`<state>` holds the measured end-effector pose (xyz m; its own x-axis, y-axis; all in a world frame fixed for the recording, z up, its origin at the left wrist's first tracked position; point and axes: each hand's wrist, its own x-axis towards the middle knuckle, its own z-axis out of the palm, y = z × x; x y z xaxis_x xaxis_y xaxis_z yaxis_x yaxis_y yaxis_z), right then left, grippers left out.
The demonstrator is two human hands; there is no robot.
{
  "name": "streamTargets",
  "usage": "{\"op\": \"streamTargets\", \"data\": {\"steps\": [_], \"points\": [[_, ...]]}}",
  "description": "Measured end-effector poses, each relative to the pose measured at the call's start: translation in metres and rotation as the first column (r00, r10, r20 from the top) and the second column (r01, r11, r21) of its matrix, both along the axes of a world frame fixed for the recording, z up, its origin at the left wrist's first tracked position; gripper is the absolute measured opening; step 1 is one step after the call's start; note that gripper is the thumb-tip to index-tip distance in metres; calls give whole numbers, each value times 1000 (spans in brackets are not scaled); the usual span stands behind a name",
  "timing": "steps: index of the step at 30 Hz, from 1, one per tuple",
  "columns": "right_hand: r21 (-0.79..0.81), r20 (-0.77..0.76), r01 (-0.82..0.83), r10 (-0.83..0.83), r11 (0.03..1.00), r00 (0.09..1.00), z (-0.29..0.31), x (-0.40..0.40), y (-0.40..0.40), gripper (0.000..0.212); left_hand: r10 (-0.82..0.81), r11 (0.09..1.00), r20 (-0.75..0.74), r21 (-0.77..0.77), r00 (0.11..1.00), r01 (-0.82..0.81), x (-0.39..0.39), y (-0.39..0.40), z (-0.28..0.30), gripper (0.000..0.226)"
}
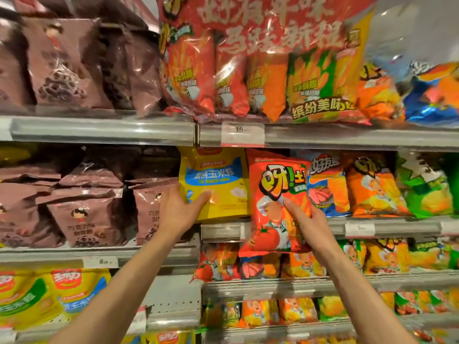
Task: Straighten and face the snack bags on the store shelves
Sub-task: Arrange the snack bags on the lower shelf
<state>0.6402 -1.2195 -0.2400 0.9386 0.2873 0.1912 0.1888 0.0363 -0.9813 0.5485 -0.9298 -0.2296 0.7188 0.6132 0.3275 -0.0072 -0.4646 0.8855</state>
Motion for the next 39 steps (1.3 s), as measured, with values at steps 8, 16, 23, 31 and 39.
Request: {"op": "streamTargets", "data": {"steps": [8,16,23,31,39], "points": [[6,-19,-21,21,1000,1000,3,4,4,48,-63,979,24,-192,998,67,17,3,10,40],[1,-30,-31,31,1000,999,1,4,4,45,-116,950,91,-281,989,137,13,1,10,60],[-29,-13,-23,22,999,1000,4,9,-1,56,-13,932,163,-356,987,71,-7,21,11,45],[-54,4,18,-18,998,1000,7,14,0,48,20,936,198,-347,980,51,-30,48,13,29],[-80,19,56,-55,995,998,13,11,11,43,13,929,175,-365,984,53,-51,65,31,26]]}}
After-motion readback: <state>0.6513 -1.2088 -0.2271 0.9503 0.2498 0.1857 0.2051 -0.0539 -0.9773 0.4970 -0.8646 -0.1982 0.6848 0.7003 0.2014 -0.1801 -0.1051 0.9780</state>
